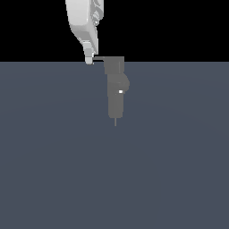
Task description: Turn on the faucet by rotating a designated handle.
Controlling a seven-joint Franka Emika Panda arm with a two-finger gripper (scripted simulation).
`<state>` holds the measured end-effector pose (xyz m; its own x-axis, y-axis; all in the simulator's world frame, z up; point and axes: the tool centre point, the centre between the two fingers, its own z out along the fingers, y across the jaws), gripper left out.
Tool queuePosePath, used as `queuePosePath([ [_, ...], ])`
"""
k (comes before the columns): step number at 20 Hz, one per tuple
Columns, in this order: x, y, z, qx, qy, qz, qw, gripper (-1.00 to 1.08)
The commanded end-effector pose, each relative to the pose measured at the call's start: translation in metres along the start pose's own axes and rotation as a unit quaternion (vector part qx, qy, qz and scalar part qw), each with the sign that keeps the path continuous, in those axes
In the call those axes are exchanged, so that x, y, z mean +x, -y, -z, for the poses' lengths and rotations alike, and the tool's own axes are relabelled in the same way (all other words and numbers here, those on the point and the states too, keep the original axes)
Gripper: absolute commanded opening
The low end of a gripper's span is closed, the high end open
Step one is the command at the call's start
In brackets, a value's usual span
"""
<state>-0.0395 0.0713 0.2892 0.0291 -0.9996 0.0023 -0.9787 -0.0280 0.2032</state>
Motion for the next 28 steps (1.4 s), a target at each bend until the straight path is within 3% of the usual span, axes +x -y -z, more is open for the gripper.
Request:
queuePosePath([
  [1,0.013,-0.007,0.004,0.003,0.000,-0.006,1.0000,-1.00],
  [5,0.020,-0.015,0.005,0.004,0.001,-0.005,1.0000,-1.00],
  [6,0.011,-0.014,0.000,-0.001,-0.001,0.000,1.0000,-1.00],
  [22,0.125,-0.021,0.005,0.003,0.001,-0.005,1.0000,-1.00],
  [23,0.125,-0.021,0.005,0.003,0.001,-0.005,1.0000,-1.00],
  [24,0.098,-0.020,0.000,-0.002,-0.001,0.013,0.9999,-1.00],
  [28,0.110,-0.011,0.001,-0.002,-0.001,0.011,0.9999,-1.00],
])
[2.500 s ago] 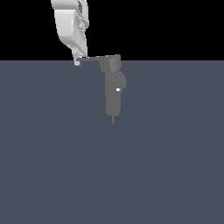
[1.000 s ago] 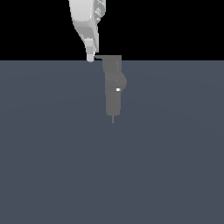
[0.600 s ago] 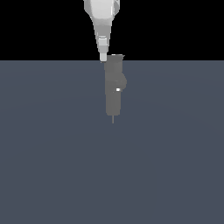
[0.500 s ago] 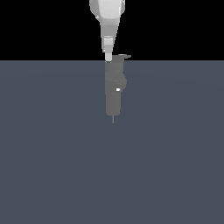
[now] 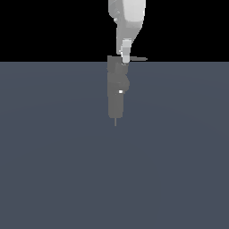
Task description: Turn on the faucet by rotating a designated handle.
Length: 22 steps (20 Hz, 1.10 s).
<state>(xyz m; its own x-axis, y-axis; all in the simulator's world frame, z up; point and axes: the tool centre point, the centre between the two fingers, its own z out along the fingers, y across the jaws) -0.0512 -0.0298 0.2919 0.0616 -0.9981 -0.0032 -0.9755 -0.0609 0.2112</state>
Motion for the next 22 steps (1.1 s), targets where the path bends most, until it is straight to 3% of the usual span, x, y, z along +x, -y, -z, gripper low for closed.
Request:
queuePosePath([
  [1,0.013,0.005,0.002,0.003,0.000,-0.006,1.0000,-1.00],
  [22,0.075,0.046,0.005,0.006,0.001,-0.016,0.9998,-1.00],
])
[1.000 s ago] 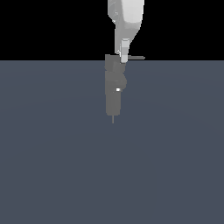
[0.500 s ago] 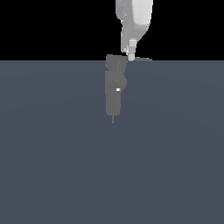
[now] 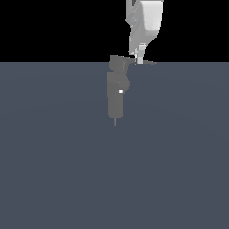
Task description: Turn on the faucet by rotating a designated handle.
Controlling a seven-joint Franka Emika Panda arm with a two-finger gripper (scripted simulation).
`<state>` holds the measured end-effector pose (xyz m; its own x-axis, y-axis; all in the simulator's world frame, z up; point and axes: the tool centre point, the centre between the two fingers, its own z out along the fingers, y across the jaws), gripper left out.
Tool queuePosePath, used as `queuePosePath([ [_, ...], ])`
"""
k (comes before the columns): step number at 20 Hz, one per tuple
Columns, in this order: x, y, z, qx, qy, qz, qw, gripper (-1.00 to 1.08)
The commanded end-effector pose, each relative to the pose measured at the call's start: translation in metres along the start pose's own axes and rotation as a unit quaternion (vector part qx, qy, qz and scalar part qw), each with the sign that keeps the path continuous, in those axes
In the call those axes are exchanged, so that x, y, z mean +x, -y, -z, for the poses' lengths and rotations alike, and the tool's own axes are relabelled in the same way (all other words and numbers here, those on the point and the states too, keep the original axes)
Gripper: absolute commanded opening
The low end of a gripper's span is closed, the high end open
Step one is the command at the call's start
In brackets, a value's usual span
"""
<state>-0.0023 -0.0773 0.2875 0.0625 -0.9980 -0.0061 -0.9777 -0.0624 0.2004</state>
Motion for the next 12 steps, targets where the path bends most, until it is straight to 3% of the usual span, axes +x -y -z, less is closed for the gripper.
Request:
queuePosePath([
  [1,0.027,0.002,-0.001,0.001,-0.001,-0.018,0.9998,-1.00],
  [12,0.054,0.019,0.001,0.002,0.000,-0.022,0.9997,-1.00],
])
